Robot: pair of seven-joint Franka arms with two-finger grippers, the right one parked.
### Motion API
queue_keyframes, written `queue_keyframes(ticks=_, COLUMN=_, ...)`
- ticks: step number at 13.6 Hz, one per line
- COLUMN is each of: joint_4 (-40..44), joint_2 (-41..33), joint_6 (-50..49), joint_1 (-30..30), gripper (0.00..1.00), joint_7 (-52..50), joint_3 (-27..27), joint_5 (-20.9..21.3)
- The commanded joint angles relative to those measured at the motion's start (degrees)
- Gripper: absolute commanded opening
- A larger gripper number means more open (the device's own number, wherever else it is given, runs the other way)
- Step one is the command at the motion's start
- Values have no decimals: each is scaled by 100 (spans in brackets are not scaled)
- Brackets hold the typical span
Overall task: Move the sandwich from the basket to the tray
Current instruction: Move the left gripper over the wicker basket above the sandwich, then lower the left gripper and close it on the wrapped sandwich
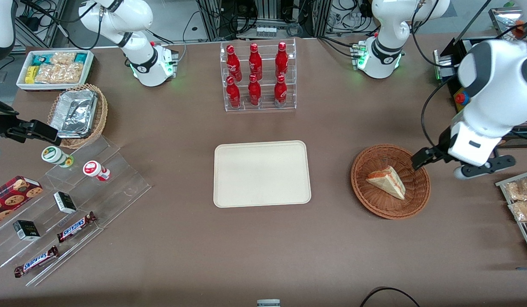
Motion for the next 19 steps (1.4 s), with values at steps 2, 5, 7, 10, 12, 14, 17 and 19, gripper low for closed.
queue_keyframes(ticks=2, joint_4=-700, joint_2=-65, joint_6=733, joint_1=3, gripper=100, joint_7=-772, joint_3=19, joint_5=13)
queue_keyframes(ticks=5, joint_4=-797, joint_2=93, joint_6=908, joint_1=12, gripper=100, joint_7=-1439, joint_3=19, joint_5=13)
queue_keyframes(ticks=7, joint_4=-1200, joint_2=76, joint_6=1434, joint_1=-14, gripper=100, joint_7=-1634, joint_3=10, joint_5=13)
queue_keyframes(ticks=10, joint_4=-1702, joint_2=67, joint_6=1910, joint_1=-14, gripper=100, joint_7=-1915, joint_3=1, joint_5=13)
queue_keyframes(ticks=12, joint_4=-1782, joint_2=102, joint_6=1955, joint_1=-14, gripper=100, joint_7=-2195, joint_3=1, joint_5=13)
queue_keyframes(ticks=14, joint_4=-1826, joint_2=154, joint_6=1964, joint_1=-14, gripper=100, joint_7=-2424, joint_3=-16, joint_5=4)
queue_keyframes(ticks=17, joint_4=-1879, joint_2=216, joint_6=2077, joint_1=-14, gripper=100, joint_7=-2740, joint_3=-16, joint_5=-4)
queue_keyframes(ticks=19, joint_4=-1967, joint_2=338, joint_6=2332, joint_1=-23, gripper=100, joint_7=-2847, joint_3=-86, joint_5=-4)
